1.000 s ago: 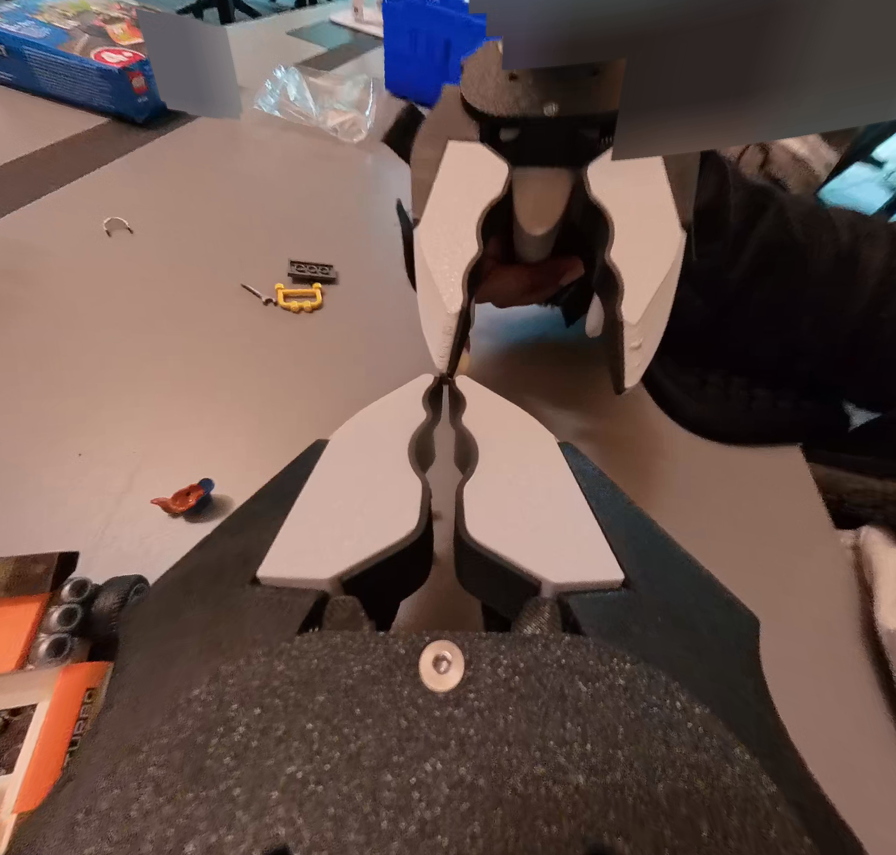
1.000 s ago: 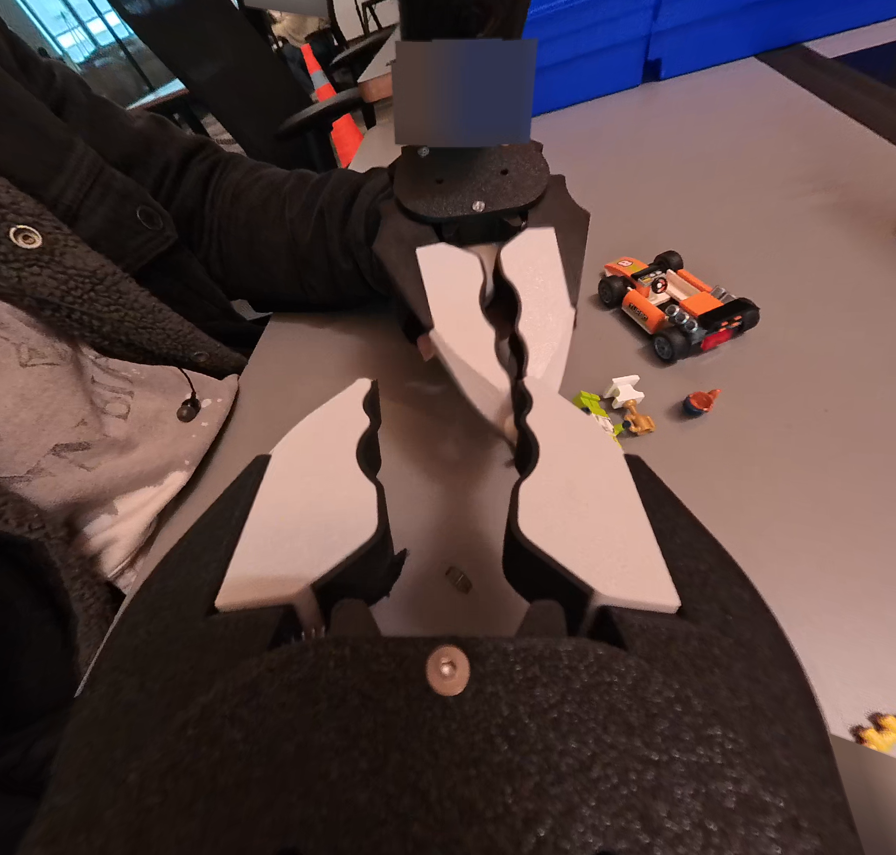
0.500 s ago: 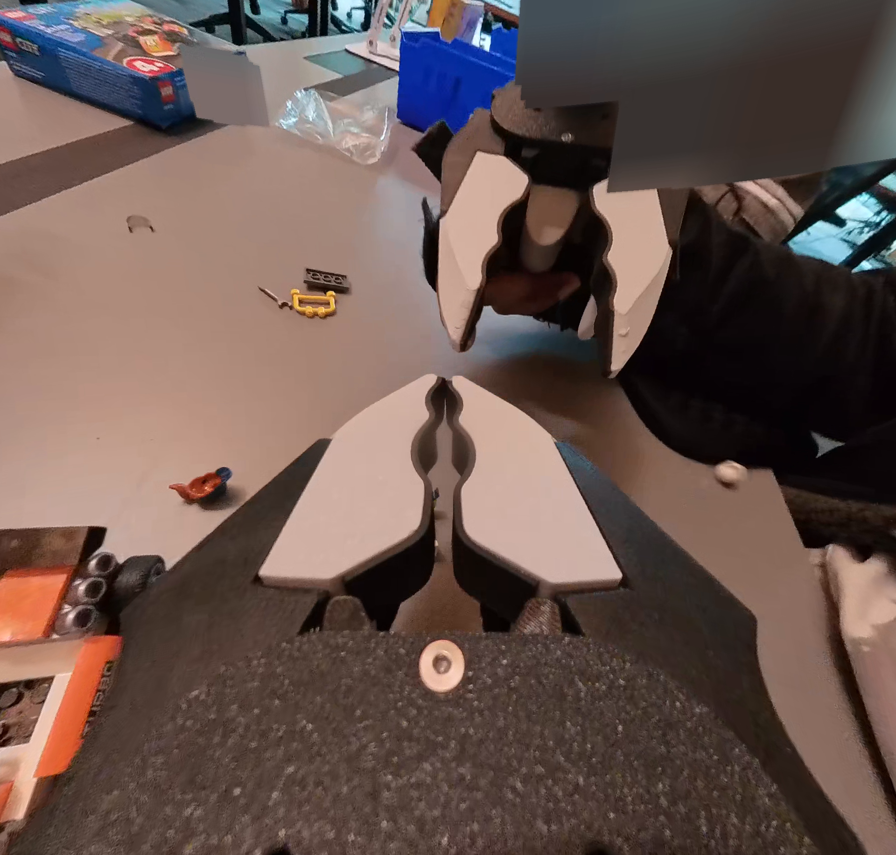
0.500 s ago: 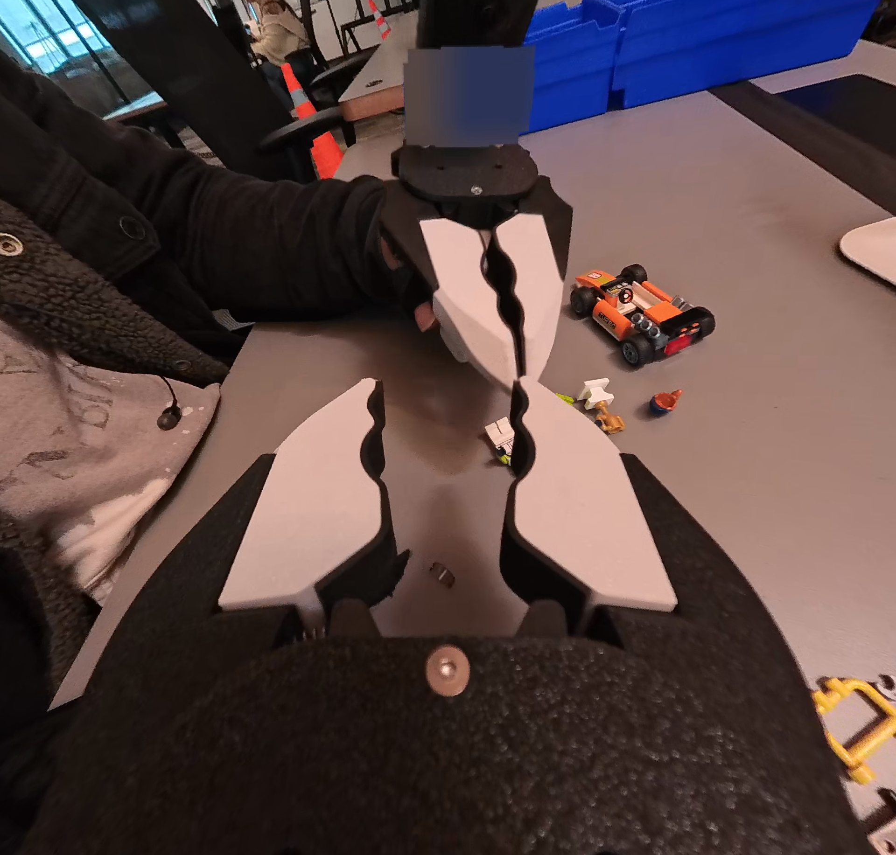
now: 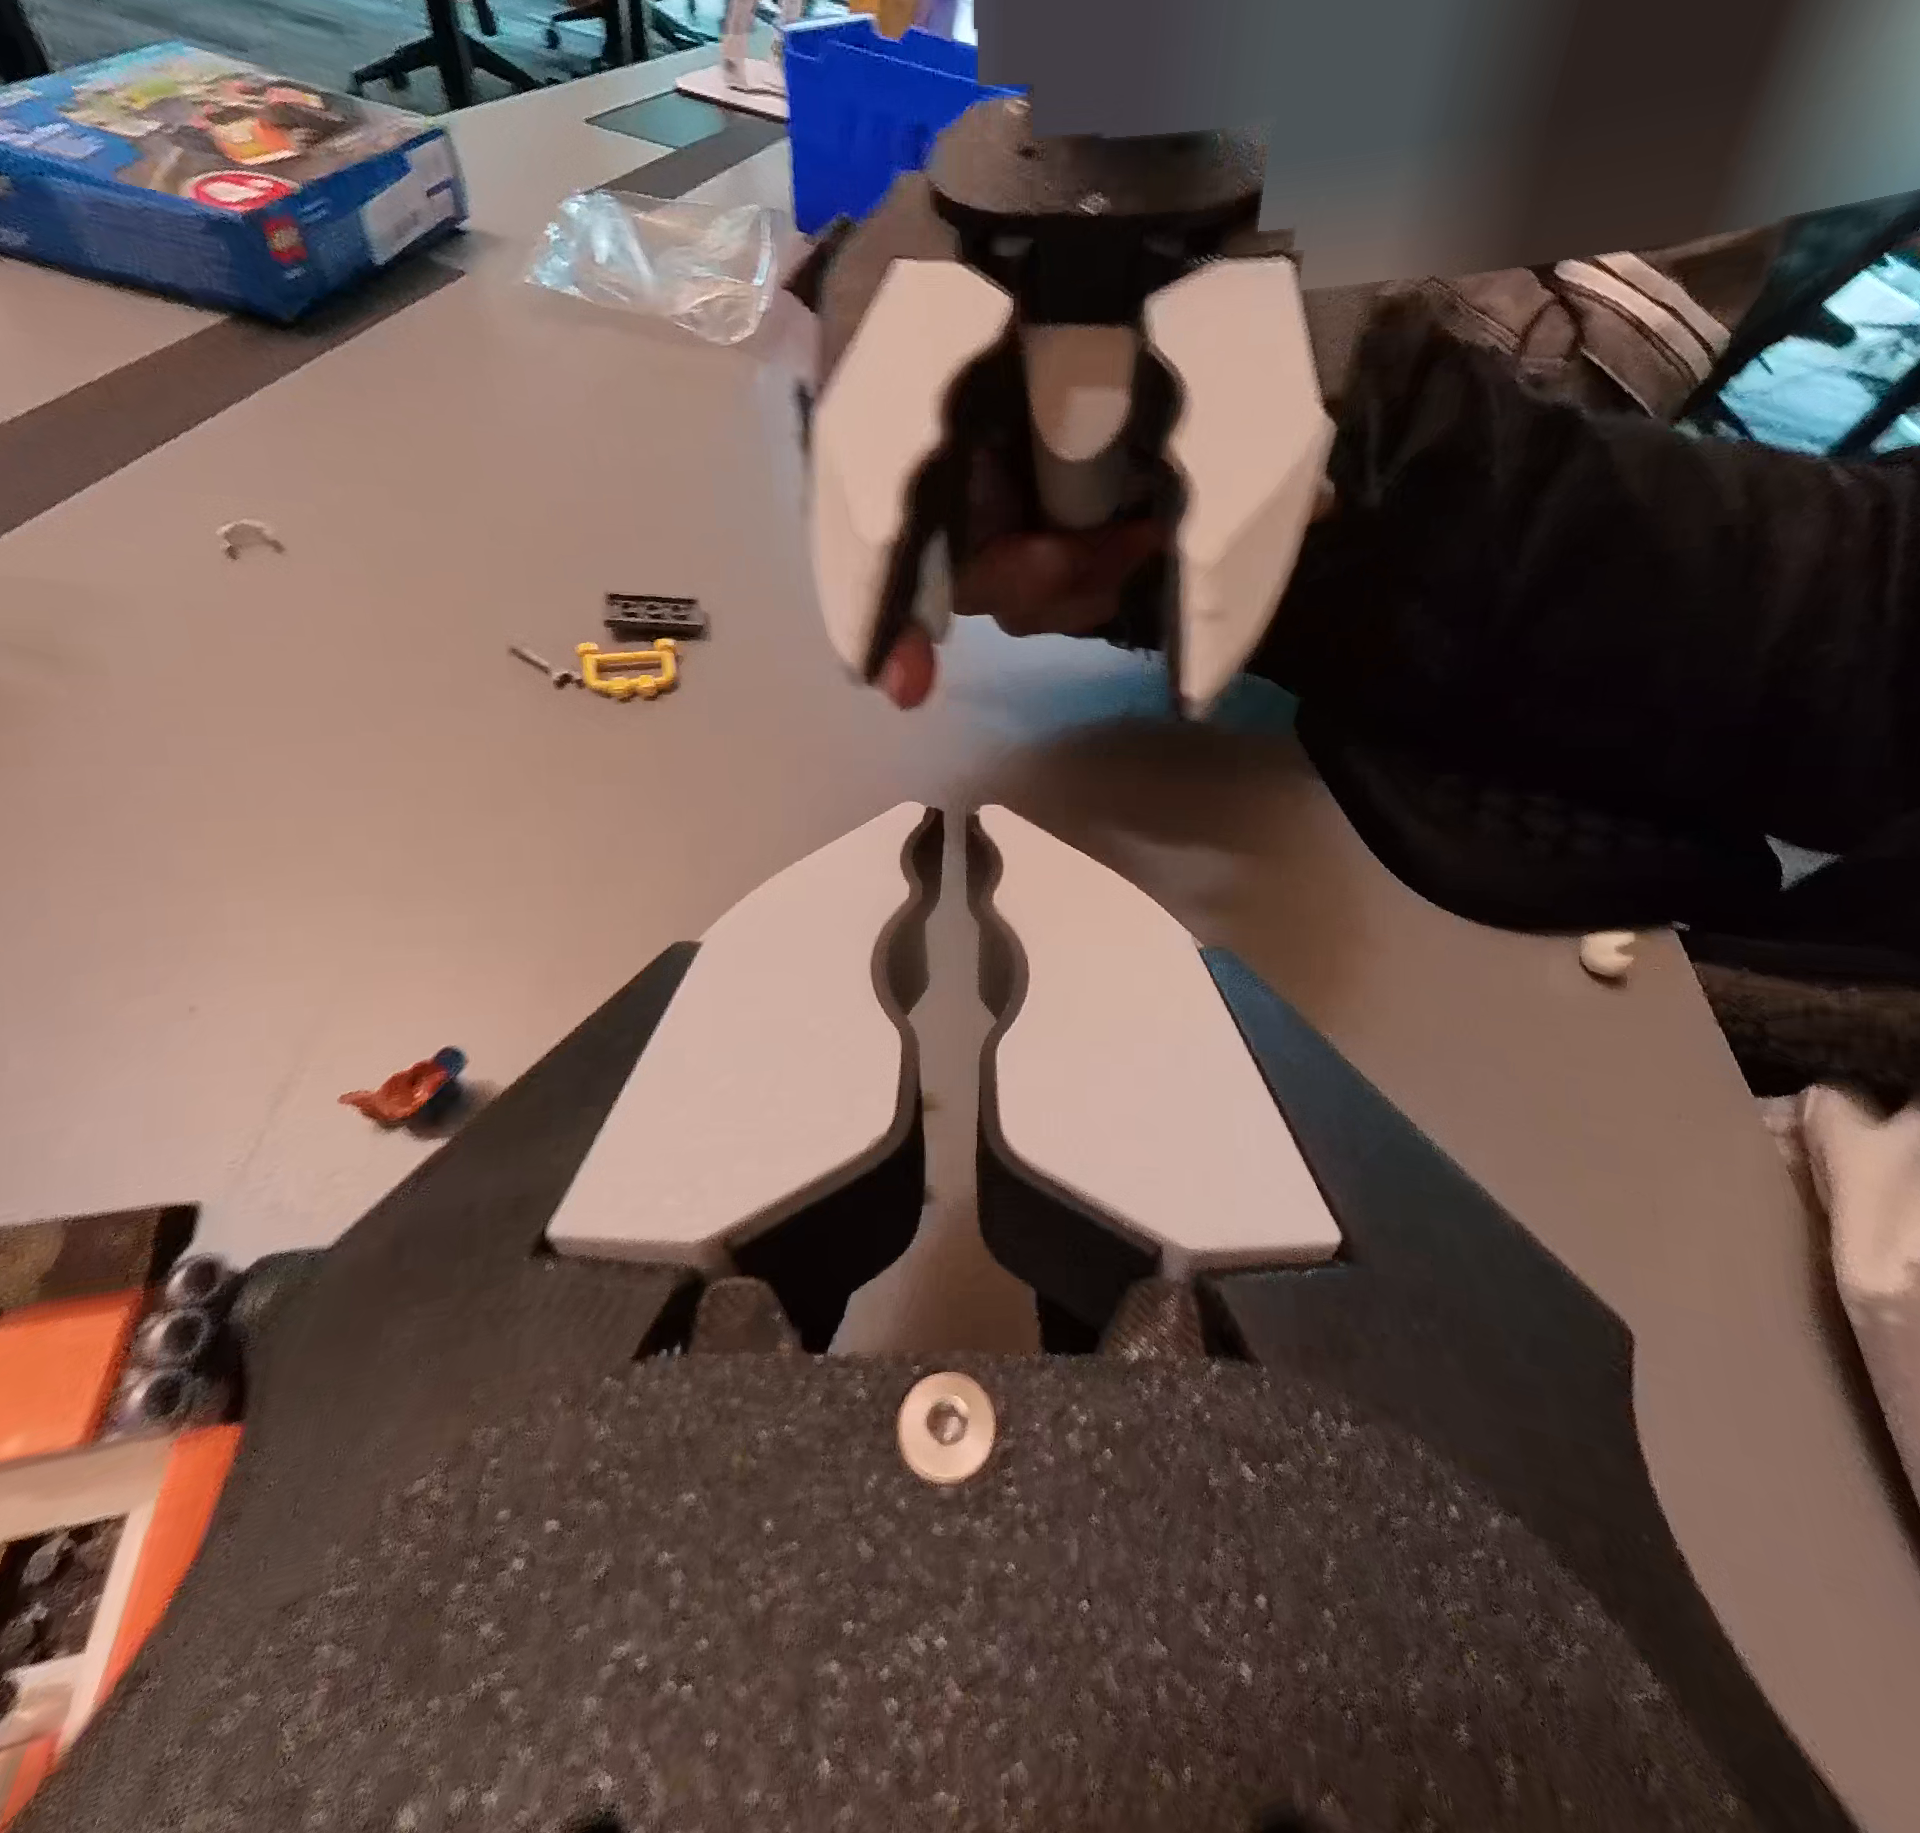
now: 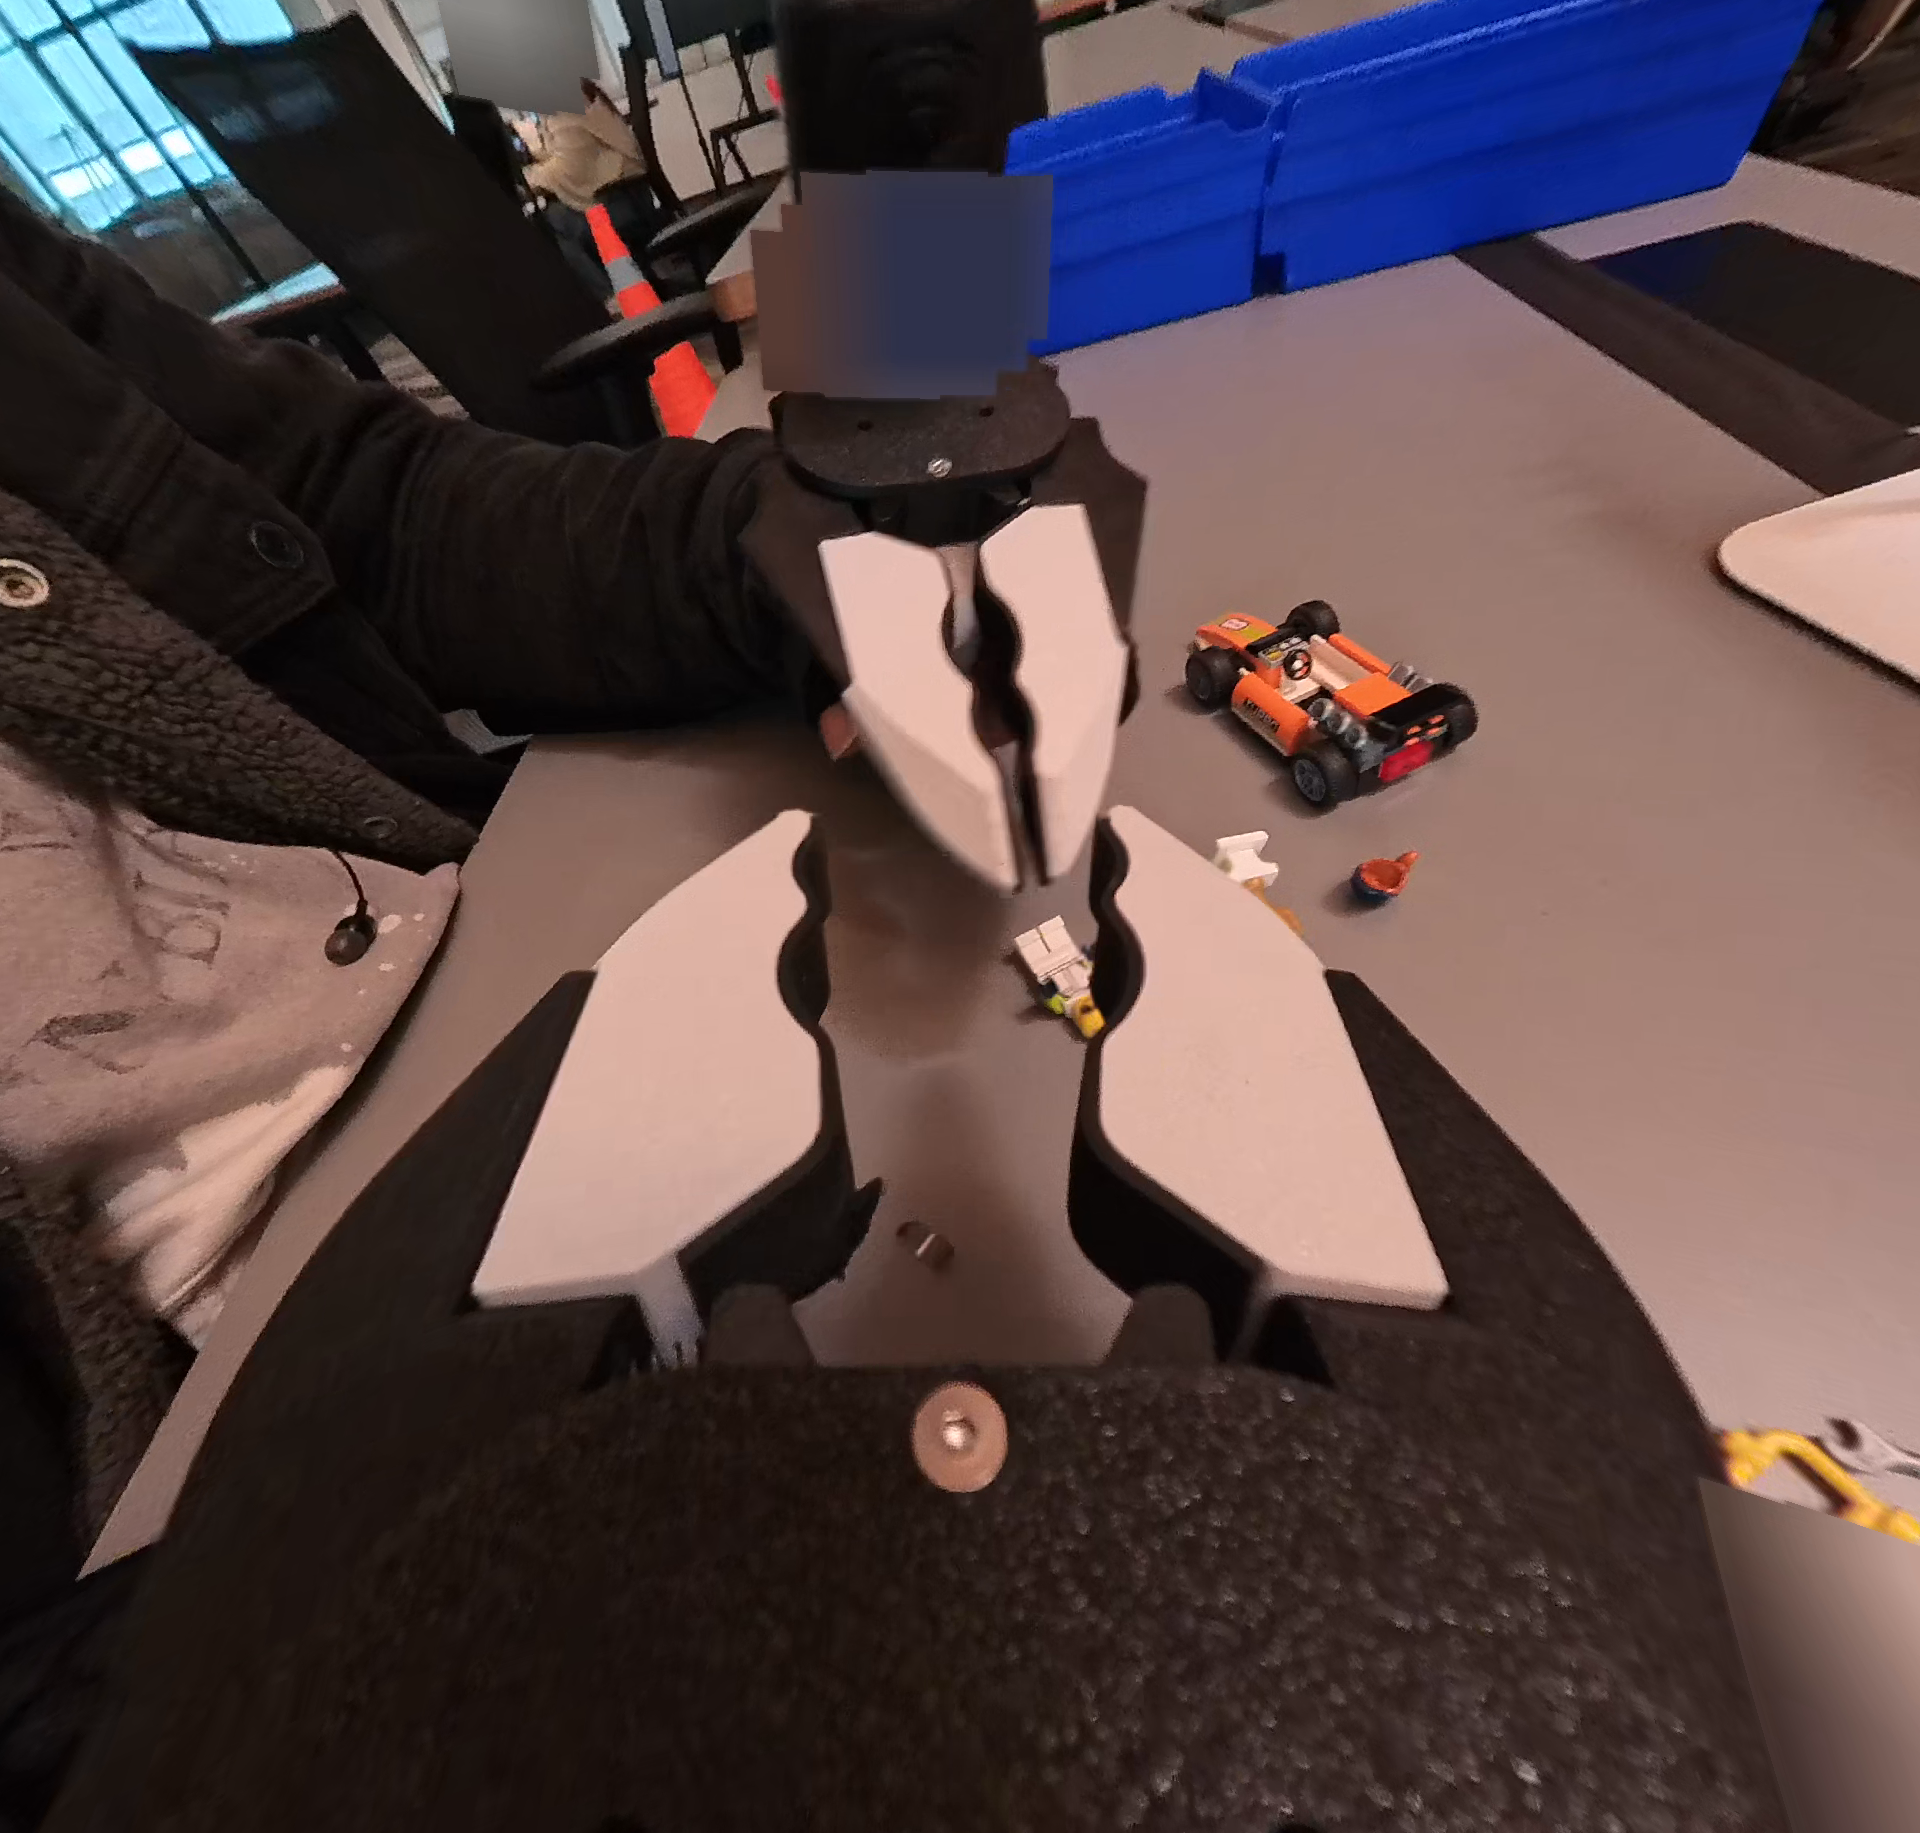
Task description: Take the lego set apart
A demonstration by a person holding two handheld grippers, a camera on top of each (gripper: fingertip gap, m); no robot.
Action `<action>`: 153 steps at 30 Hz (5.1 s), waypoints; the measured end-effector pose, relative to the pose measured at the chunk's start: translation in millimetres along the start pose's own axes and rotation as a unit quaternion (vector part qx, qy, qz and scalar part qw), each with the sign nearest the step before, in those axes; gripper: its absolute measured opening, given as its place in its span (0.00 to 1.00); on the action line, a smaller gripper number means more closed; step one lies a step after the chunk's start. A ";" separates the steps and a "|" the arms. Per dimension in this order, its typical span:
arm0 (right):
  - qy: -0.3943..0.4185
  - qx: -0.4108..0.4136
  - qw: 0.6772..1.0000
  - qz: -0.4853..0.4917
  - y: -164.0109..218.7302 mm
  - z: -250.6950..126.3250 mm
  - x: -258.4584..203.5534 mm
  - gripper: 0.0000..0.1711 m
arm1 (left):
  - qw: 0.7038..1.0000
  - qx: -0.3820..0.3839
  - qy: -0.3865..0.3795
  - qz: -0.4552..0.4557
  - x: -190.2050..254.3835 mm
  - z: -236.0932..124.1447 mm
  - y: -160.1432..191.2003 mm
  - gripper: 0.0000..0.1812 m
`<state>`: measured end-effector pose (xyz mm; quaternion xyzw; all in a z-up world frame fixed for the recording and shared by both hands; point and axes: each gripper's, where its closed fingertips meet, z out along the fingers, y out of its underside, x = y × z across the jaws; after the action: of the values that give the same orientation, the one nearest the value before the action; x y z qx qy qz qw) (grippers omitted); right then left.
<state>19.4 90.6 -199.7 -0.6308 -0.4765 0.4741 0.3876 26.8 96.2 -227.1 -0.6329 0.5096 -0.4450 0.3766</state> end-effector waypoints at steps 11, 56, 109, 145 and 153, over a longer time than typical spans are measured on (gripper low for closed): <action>0.144 0.093 0.984 0.042 -17.8 -31.5 59.3 0.26 | 0.938 -0.178 0.242 0.170 163.0 46.1 55.7 0.12; 0.013 0.082 0.995 0.052 -17.0 -13.7 18.9 0.26 | 0.980 0.003 -0.166 0.107 -32.7 5.6 -19.9 0.11; 0.129 -0.296 0.935 -0.147 89.9 45.0 38.2 0.14 | 0.962 -0.244 -0.050 0.109 -21.9 -22.4 69.6 0.10; 0.032 -0.185 0.980 -0.068 56.9 16.9 8.2 0.06 | 0.971 -0.191 -0.005 0.145 -2.8 -10.8 56.2 0.09; 0.026 -0.146 0.987 -0.057 47.2 9.7 8.0 0.06 | 0.979 -0.149 -0.001 0.137 -0.1 -12.1 40.9 0.09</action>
<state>21.8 87.2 -248.3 -0.6646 -0.5653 0.3600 0.3304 2.7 87.9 -261.2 -0.6068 0.6515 -0.3078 0.3356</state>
